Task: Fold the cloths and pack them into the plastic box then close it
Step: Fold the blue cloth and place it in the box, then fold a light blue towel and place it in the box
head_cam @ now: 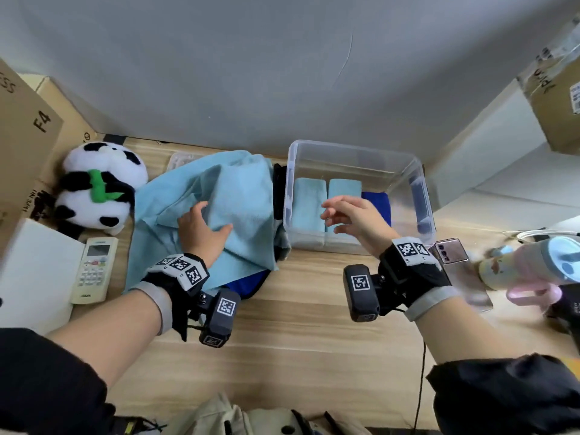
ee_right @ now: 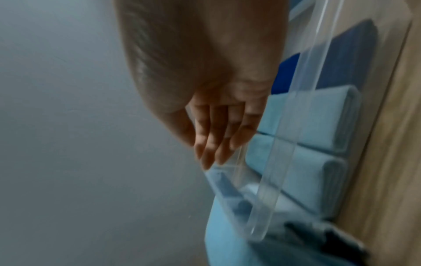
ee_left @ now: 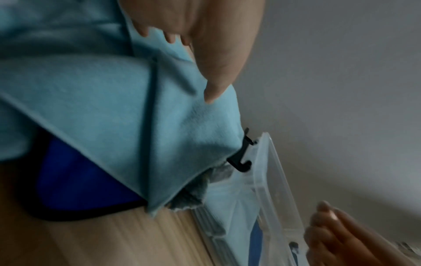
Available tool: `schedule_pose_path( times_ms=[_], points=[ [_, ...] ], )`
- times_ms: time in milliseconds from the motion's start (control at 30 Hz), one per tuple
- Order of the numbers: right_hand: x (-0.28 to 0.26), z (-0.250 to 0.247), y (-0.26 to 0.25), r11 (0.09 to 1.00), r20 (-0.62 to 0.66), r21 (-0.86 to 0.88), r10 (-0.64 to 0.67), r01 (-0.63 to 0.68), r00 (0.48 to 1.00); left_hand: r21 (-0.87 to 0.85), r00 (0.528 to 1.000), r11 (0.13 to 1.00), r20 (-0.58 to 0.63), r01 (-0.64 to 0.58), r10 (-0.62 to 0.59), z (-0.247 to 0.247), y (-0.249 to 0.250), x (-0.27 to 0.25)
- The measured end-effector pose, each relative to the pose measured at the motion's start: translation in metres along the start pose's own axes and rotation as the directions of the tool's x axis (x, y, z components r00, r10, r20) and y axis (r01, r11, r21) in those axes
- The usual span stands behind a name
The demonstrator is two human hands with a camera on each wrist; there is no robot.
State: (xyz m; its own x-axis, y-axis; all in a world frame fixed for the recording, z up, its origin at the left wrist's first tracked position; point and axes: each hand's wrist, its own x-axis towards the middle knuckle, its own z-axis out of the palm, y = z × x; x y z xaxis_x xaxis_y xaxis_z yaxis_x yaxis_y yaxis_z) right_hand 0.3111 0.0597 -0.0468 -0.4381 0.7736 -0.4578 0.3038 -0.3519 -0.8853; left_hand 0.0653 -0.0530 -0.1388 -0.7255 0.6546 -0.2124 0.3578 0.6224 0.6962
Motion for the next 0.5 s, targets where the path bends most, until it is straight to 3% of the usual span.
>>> schedule_pose_path(
  times_ms=[67,133,200,233,333,400,500],
  points=[
    [-0.015,0.023,-0.004,0.999,0.234,-0.009,0.048,-0.047,0.971,-0.158,0.995,0.984,0.072,0.087,-0.076,-0.008,-0.012,-0.001],
    [-0.023,0.046,-0.001,0.987,0.442,-0.117,0.154,-0.113,0.883,-0.200,0.987,0.970,0.108,0.137,-0.117,-0.013,-0.020,-0.003],
    [-0.023,0.069,0.013,0.943,0.517,-0.305,0.281,-0.133,0.808,-0.219,0.985,0.965,0.125,0.145,-0.119,-0.017,-0.027,-0.004],
    [-0.021,0.080,0.022,0.916,0.482,-0.375,0.326,-0.144,0.813,-0.247,0.983,0.957,0.140,0.151,-0.119,-0.020,-0.028,-0.004],
    [-0.001,0.106,0.054,0.878,0.201,-0.405,0.359,-0.256,0.912,-0.278,0.980,0.950,0.173,0.143,-0.097,-0.025,-0.032,-0.006],
    [0.012,0.118,0.070,0.877,0.030,-0.402,0.299,-0.262,0.954,-0.282,0.971,0.948,0.222,0.147,-0.085,-0.030,-0.033,-0.009],
    [0.023,0.133,0.085,0.928,-0.097,-0.320,0.168,-0.191,0.981,-0.282,0.952,0.946,0.298,0.162,-0.074,-0.039,-0.031,-0.017]
  ],
)
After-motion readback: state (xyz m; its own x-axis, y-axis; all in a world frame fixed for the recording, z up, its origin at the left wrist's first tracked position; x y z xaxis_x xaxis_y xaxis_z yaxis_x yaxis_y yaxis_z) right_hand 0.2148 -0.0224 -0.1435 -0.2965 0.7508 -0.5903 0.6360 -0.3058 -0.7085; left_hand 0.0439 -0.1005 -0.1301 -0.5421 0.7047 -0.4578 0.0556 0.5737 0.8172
